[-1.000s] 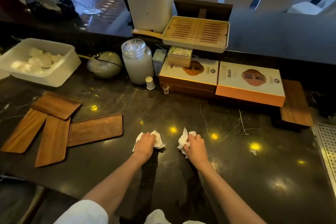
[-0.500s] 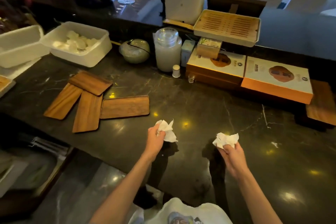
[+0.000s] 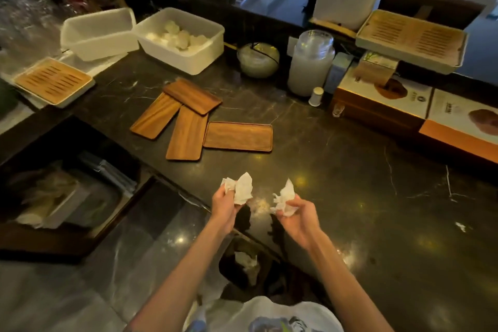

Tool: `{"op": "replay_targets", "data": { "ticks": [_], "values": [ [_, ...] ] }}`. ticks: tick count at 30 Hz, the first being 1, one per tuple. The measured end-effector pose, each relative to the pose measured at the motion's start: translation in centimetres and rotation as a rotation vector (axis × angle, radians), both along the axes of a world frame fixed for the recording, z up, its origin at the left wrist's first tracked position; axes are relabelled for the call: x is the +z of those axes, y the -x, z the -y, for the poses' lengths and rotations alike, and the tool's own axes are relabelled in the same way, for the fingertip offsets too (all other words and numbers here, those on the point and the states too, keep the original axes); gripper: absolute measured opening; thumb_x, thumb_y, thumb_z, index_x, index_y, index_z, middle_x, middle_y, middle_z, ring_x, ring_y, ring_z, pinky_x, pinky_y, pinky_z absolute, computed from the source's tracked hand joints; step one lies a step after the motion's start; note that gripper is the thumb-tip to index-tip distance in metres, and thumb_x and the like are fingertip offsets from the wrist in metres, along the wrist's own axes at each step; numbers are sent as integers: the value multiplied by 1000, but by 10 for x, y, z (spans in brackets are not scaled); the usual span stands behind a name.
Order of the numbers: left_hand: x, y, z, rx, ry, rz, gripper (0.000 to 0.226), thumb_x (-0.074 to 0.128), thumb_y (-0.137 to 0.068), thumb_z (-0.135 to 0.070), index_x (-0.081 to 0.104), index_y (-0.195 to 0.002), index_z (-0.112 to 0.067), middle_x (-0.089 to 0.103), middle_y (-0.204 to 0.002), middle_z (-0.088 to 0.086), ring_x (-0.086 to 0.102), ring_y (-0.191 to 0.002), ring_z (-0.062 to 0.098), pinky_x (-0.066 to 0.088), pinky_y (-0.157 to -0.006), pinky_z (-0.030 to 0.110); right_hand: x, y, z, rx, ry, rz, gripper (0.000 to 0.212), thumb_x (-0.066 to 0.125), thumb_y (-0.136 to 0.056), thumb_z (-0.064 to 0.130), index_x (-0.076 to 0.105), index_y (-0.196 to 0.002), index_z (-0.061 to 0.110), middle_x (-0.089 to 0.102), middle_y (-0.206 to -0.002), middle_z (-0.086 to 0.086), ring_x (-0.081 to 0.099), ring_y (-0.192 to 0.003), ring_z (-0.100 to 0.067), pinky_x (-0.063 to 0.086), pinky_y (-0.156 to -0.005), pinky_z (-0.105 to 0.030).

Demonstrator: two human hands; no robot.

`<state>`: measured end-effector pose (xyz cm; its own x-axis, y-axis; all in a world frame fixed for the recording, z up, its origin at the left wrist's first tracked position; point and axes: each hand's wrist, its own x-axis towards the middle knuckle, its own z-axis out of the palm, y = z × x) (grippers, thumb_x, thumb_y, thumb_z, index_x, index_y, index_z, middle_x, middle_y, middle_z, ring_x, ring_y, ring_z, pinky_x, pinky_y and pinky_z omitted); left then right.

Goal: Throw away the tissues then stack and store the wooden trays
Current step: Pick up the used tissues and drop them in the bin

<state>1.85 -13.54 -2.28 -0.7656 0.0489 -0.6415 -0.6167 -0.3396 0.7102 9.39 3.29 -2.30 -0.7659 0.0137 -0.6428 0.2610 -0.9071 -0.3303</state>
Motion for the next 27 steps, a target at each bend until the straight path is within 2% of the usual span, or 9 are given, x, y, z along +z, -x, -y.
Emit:
{"op": "replay_targets", "data": {
  "ticks": [4,6,8,12,16,19,22,24,27],
  "values": [
    [-1,-7,44,24,-147,27,32,44,-101,-5,50,-131,1,63,-122,18,61,-112,30,55,-83,33,2,-7,46,21,13,24,25,53,-93,26,62,-109,9,67,-100,-14,62,-76,-22,47,-51,-24],
    [4,-14,74,-3,-293,37,33,49,-100,-10,49,-131,1,63,-121,17,59,-114,30,53,-89,37,3,-16,70,-26,-1,46,20,55,-93,25,64,-95,8,65,-87,-11,62,-66,-21,48,-48,-24],
    [6,-23,106,-104,-328,10,33,53,-97,-6,48,-129,-3,60,-124,17,58,-115,27,51,-96,37,5,-28,100,-93,5,87,13,56,-92,17,62,-91,6,59,-89,-11,60,-73,-22,55,-54,-26],
    [-3,-36,173,-188,-324,5,42,52,-91,13,50,-126,-10,66,-114,12,70,-98,19,61,-77,26,-5,-60,164,-236,66,113,32,53,-95,4,52,-127,-1,54,-130,-29,58,-119,-37,59,-83,-38],
    [-9,-45,232,-15,-426,172,35,42,-97,7,50,-129,-4,57,-126,21,57,-118,32,51,-98,41,-10,-89,220,-298,146,40,46,48,-95,0,53,-137,17,47,-135,-31,52,-127,-46,61,-82,-34],
    [-12,-52,264,-59,-426,211,30,39,-100,2,58,-122,-5,58,-126,22,60,-116,35,56,-92,40,-15,-106,247,-379,192,23,44,43,-96,-3,59,-131,17,52,-132,-30,60,-120,-41,62,-79,-34],
    [-14,-50,276,-194,-386,209,34,37,-101,0,55,-129,-2,56,-127,22,59,-119,35,53,-93,36,-16,-122,261,-465,169,70,46,52,-87,-4,59,-129,15,60,-117,-24,71,-97,-28,62,-66,-29],
    [-18,-50,274,-257,-344,246,31,39,-100,-1,55,-127,1,56,-125,22,59,-116,31,57,-87,31,-17,-137,263,-517,160,102,49,51,-83,-6,57,-126,15,59,-106,-20,69,-83,-21,59,-58,-24],
    [-25,-56,255,-351,-255,284,22,40,-99,-1,60,-107,-1,58,-106,19,60,-91,23,61,-67,23,-18,-159,260,-596,92,254,43,45,-81,-5,52,-121,11,52,-93,-15,55,-70,-18,49,-53,-21]
  ]
}}
